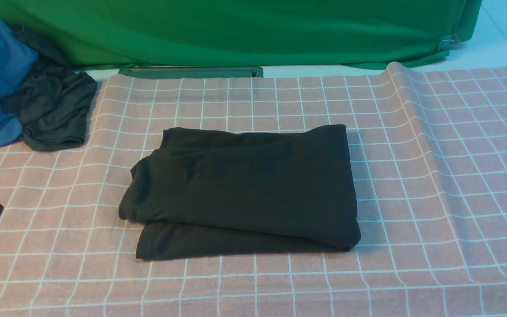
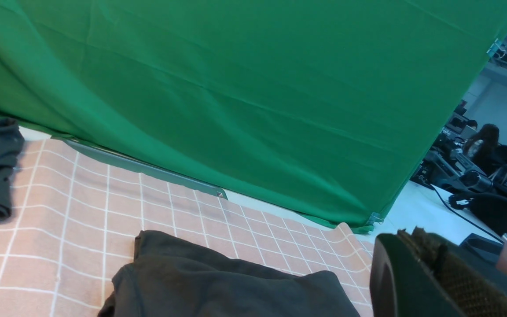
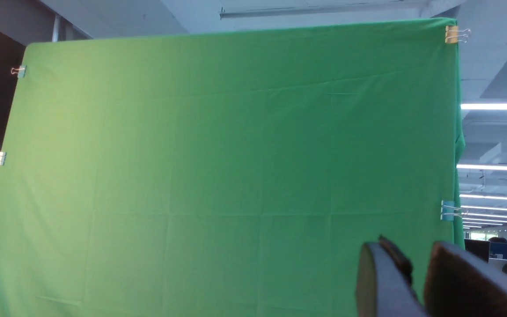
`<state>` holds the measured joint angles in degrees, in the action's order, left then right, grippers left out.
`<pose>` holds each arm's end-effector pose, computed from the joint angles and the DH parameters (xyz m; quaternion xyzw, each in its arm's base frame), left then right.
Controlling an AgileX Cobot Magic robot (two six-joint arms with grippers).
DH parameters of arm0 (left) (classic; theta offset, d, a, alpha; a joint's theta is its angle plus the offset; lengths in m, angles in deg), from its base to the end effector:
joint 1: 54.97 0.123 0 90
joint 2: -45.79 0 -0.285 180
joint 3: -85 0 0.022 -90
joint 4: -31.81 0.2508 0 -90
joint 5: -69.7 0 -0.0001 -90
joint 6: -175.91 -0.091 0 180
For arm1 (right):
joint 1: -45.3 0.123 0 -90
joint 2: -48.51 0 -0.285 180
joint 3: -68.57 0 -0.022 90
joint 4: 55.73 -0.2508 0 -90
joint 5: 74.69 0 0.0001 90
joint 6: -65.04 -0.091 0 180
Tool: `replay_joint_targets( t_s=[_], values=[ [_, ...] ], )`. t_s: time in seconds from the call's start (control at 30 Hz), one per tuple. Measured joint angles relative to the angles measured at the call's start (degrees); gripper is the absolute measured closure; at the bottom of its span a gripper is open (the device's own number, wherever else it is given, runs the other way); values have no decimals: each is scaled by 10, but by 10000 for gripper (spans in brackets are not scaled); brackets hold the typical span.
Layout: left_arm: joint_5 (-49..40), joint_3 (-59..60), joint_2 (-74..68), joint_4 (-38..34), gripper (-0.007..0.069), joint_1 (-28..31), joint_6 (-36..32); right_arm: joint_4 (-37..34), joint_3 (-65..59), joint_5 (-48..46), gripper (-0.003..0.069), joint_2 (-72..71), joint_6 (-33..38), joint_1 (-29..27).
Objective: Fold a long-sleeved shirt over a pink coffee tablecloth.
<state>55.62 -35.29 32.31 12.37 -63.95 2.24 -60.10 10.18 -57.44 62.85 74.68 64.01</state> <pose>0.0454 -0.0147 0.2885 -0.0675 0.6819 -0.2406 0.6874 0.0309 0.0083 0.3405 -0.0878 0.4576 0.0968 0.8795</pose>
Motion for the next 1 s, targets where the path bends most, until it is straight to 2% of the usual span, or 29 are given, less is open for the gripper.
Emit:
replay_joint_targets(
  t_s=[0.1, 0.53, 1.0],
  values=[
    [2, 1, 1, 7, 611, 0, 0, 0, 0, 0, 421, 0, -1, 0],
    [2, 1, 1, 24, 611, 0, 0, 0, -3, 0, 413, 0, -3, 0],
    [2, 20, 7, 105, 611, 12, -13, -1, -3, 0, 413, 0, -3, 0]
  ],
)
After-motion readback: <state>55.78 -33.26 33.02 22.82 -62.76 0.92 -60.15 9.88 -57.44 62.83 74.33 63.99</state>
